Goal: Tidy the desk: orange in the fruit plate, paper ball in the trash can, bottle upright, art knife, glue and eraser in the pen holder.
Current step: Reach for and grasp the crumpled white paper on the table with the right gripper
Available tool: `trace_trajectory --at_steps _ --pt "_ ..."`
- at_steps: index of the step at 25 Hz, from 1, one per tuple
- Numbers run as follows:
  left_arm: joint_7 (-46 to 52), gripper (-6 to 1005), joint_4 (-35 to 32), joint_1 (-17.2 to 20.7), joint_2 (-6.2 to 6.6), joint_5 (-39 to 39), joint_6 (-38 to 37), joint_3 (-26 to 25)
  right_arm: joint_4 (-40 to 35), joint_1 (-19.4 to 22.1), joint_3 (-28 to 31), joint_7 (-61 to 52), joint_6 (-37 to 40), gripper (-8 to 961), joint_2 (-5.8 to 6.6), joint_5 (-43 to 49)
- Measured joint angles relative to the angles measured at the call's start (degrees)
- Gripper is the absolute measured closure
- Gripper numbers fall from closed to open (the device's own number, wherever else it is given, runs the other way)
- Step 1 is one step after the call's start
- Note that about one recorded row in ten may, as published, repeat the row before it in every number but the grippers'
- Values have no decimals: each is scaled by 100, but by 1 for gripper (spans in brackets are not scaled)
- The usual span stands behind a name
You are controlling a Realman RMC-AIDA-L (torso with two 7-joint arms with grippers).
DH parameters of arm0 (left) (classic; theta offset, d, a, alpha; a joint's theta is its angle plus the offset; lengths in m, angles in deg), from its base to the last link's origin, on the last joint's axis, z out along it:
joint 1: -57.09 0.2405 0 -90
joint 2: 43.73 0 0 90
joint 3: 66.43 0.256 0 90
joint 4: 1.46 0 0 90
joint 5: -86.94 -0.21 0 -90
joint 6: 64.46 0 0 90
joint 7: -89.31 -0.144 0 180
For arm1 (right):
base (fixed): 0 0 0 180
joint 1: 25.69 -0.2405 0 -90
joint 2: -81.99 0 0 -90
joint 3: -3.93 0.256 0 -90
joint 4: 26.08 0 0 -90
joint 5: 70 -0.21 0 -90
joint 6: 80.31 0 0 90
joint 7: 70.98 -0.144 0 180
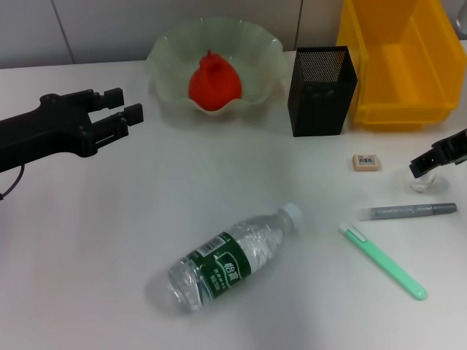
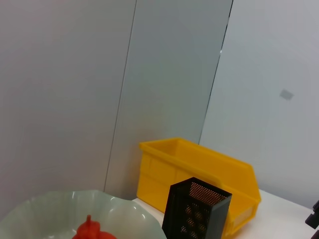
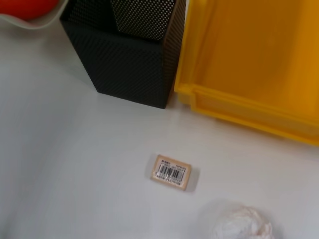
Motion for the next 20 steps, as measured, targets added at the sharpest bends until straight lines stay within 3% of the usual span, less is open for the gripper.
trace_trajectory --at_steps 8,20 --pt "-58 533 0 -3 9 0 64 -2 724 -176 23 7 -593 196 9 199" --pt "-69 531 8 -4 9 0 173 49 1231 -328 -11 18 -936 197 20 354"
